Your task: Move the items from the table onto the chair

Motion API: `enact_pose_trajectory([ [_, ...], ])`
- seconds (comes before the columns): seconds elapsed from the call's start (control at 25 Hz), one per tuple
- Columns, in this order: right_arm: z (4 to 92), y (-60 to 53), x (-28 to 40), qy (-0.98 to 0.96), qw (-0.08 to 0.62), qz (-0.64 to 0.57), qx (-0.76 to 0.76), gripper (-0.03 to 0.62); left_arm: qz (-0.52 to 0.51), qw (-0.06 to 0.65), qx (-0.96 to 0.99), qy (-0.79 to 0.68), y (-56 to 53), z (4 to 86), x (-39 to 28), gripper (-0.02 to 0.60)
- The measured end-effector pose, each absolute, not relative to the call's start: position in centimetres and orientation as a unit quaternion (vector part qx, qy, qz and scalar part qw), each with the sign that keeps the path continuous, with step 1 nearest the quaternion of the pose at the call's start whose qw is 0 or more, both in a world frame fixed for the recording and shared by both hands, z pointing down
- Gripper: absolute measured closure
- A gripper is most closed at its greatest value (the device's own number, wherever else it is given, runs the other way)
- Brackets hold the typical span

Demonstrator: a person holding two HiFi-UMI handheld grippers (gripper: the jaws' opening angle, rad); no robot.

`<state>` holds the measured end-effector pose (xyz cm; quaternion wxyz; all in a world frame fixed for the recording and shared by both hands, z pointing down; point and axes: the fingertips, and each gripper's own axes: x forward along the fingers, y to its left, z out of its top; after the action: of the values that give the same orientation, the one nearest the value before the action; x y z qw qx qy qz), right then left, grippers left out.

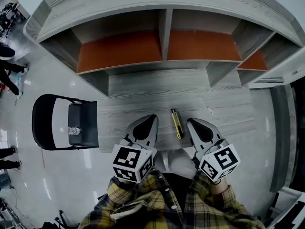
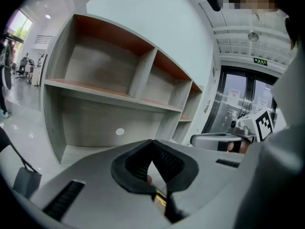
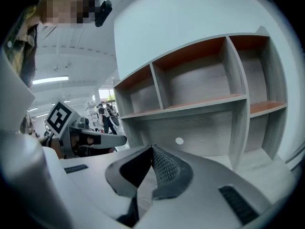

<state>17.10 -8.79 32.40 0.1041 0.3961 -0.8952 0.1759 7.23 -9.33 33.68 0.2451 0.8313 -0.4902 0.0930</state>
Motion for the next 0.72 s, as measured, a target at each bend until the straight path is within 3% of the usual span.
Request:
enact_pose_trajectory([
  [0.6, 34.2, -10.2, 22.6, -0.887, 0.120, 0.186, 0.405, 0.577, 0.142, 0.347, 0.784, -0.495, -11.4, 43.3, 13.7, 0.572],
  [0.72, 34.9, -10.1, 23.7, -0.886, 0.124, 0.194, 0.403, 0.577, 0.158, 0.373, 0.771, -0.491, -11.4, 46.0, 15.0, 0.514],
])
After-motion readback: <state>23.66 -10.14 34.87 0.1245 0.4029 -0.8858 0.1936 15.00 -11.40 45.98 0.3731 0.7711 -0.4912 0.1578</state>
